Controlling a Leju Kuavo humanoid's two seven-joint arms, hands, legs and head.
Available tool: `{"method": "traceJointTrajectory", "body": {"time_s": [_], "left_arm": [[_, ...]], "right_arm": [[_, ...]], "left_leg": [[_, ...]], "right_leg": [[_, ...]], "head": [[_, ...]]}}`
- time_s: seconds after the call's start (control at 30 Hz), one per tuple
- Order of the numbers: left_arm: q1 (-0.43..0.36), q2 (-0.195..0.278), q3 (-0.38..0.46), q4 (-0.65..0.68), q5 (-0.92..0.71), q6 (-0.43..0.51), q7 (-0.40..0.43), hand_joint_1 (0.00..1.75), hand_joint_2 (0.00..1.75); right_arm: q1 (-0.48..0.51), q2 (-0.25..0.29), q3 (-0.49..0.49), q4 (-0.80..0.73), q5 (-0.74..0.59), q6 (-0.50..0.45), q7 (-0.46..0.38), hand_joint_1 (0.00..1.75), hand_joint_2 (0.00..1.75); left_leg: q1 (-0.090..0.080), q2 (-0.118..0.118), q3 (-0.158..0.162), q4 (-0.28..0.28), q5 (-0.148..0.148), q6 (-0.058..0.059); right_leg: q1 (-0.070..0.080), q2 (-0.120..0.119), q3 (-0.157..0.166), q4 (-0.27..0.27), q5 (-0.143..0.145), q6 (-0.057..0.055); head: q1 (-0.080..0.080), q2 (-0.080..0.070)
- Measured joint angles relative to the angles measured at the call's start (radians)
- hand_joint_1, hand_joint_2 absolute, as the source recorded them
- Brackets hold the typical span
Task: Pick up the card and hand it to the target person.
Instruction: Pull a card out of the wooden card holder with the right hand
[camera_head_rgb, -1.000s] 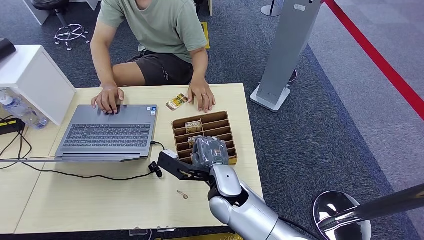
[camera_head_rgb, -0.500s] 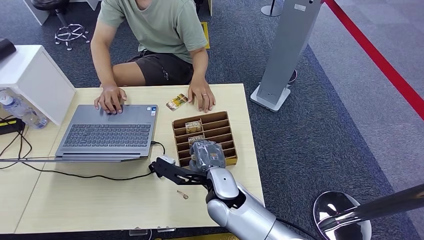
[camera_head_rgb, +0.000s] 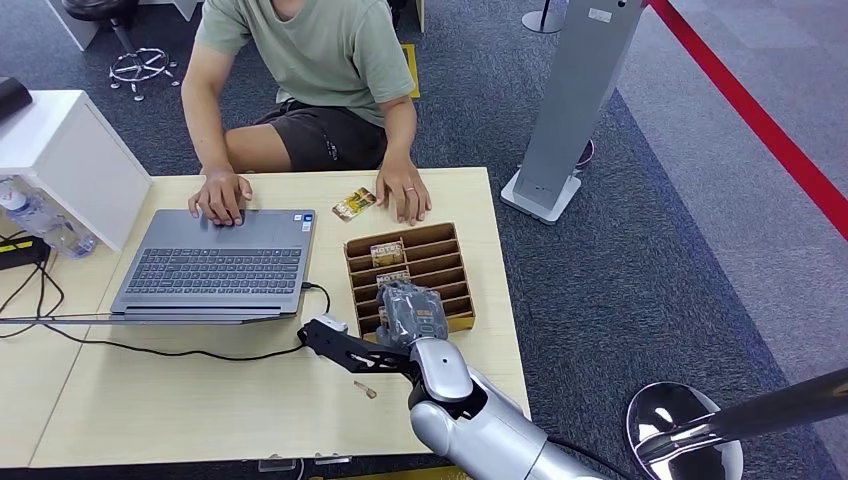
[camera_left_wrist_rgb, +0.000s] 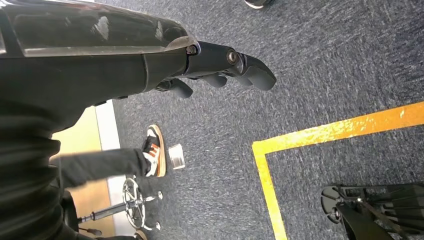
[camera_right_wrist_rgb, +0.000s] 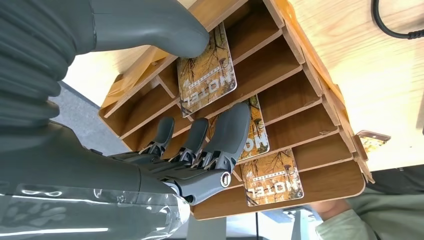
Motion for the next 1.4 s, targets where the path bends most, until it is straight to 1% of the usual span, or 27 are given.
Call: {"method": "traceJointTrajectory", "body": {"time_s": [0.23,0.33,0.7,0.83,0.87,1.1,1.4], "left_arm": [[0.000,0.000,0.000,0.000,0.000,0.000,0.000,0.00,1.75],[0.000,0.000,0.000,0.000,-0.001,0.000,0.000,0.00,1.75],[0.001,-0.001,0.000,0.000,-0.009,0.000,0.004,0.00,1.75],[0.001,-0.002,0.000,0.000,-0.010,0.000,0.005,0.00,1.75],[0.000,-0.002,0.000,0.000,-0.011,0.000,0.005,0.00,1.75],[0.000,-0.004,0.000,0.000,-0.011,0.000,0.005,0.00,1.75],[0.000,-0.005,0.000,0.000,-0.011,-0.001,0.008,0.00,1.75]], "right_arm": [[0.000,-0.004,-0.001,-0.001,0.004,-0.003,0.007,0.98,1.75],[0.000,-0.008,-0.002,-0.004,0.006,-0.004,0.008,1.02,1.75],[0.000,-0.023,-0.008,-0.013,0.004,-0.008,0.020,0.93,1.75],[0.000,-0.027,-0.009,-0.013,0.002,-0.011,0.022,0.72,1.75],[0.000,-0.027,-0.009,-0.013,0.002,-0.011,0.022,0.71,1.75],[0.000,-0.031,-0.009,-0.013,0.001,-0.012,0.022,0.71,1.75],[0.001,-0.031,-0.009,-0.013,-0.002,-0.011,0.023,0.82,1.75]], "left_leg": [[0.000,0.000,0.000,0.000,0.000,0.000],[0.000,0.000,0.000,0.000,0.000,0.000],[0.000,0.000,0.000,0.000,0.000,0.000],[0.000,0.000,0.000,0.000,0.000,0.000],[0.000,0.000,0.000,0.000,0.000,0.000],[0.000,0.000,0.000,0.000,0.000,0.000],[0.000,0.000,0.000,0.000,0.000,0.000]], "right_leg": [[0.000,0.000,0.000,0.000,0.000,0.000],[0.000,0.000,0.000,0.000,0.000,0.000],[0.000,0.000,0.000,0.000,0.000,0.000],[0.000,0.000,0.000,0.000,0.000,0.000],[0.000,0.000,0.000,0.000,0.000,0.000],[0.000,0.000,0.000,0.000,0.000,0.000],[0.000,0.000,0.000,0.000,0.000,0.000]], "head": [[0.000,0.000],[0.000,0.000],[0.000,0.000],[0.000,0.000],[0.000,0.000],[0.000,0.000],[0.000,0.000]]}}
